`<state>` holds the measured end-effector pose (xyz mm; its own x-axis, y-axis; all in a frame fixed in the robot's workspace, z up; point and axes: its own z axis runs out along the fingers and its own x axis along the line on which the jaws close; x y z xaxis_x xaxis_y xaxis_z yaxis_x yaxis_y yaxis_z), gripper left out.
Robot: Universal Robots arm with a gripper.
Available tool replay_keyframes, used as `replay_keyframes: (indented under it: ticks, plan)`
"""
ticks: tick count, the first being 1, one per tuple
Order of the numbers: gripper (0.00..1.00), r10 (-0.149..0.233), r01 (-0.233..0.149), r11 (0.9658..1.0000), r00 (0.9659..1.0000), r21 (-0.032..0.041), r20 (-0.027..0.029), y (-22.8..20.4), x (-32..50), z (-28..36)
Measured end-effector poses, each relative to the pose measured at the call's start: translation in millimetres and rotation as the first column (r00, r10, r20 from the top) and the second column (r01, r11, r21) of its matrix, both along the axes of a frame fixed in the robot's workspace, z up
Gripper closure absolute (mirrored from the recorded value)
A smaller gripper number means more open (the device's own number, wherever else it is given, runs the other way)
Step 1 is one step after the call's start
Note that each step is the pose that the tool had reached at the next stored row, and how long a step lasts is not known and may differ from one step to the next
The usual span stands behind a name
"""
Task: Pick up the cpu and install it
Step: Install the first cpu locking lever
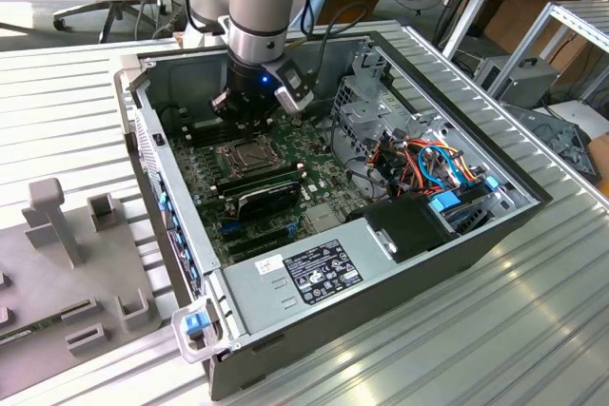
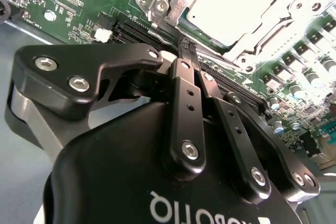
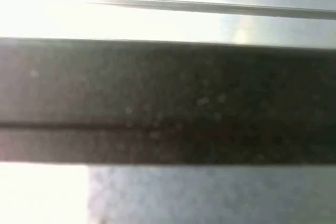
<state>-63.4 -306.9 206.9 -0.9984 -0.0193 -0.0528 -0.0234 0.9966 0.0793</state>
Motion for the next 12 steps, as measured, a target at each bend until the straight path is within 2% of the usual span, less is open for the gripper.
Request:
replay_keyframes:
  ticks: [5, 8, 12]
  plan:
    - [0.89, 0.0, 0.0, 1.0, 1.0, -0.0005, 0.0001, 0.0, 0.0, 10.6]
    - [0.89, 0.0, 0.0, 1.0, 1.0, -0.0005, 0.0012, 0.2, -1.9, 11.3]
    - [0.89, 0.0, 0.0, 1.0, 1.0, -0.0006, 0.0015, 3.1, -9.4, 11.5]
